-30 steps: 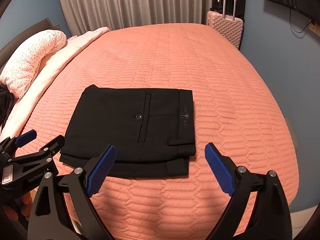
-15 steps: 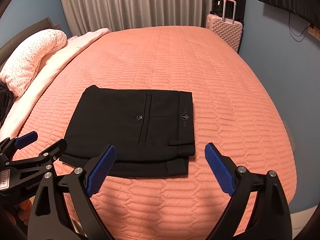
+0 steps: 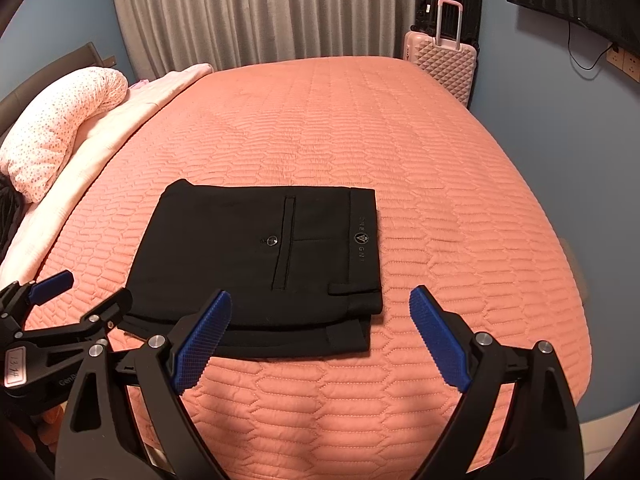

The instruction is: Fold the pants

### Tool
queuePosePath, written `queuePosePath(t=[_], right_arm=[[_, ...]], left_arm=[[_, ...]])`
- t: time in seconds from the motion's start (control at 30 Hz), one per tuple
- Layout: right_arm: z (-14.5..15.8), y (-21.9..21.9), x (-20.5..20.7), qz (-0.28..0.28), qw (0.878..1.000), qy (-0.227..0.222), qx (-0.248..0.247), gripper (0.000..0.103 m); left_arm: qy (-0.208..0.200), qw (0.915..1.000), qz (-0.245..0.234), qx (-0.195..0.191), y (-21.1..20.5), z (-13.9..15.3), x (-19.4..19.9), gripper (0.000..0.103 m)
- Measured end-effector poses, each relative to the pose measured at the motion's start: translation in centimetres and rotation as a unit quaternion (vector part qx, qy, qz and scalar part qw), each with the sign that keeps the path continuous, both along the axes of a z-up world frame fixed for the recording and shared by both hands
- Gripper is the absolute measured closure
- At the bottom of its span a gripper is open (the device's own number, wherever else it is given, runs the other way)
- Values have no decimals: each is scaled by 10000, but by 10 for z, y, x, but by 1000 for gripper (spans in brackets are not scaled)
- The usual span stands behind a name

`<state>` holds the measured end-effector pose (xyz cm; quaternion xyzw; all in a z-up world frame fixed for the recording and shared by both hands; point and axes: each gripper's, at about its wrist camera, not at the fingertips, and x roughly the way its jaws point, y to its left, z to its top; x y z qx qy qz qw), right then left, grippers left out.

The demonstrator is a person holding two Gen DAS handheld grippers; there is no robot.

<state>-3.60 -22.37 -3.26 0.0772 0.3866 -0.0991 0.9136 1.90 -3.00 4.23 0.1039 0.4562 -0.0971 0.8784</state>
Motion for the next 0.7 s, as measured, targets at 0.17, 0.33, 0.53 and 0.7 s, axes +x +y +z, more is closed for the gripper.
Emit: queuePosePath(t=[0.17,0.33,0.53,0.7], right_arm=[[3,5,-1,43,10000,-31,-12,14],[5,4,-3,29,10000,-60,9,14],[7,4,-3,33,10000,-88,-2,14],[7,5,-2,53,9999,-94,1,14]], left_arm=[[40,10000,70,-1,3,0,1,17],[34,9999,119,-25,6,3,1,17],[50,9999,151,-37,5,3,0,17],[64,9999,144,-57,5,4,0,17]])
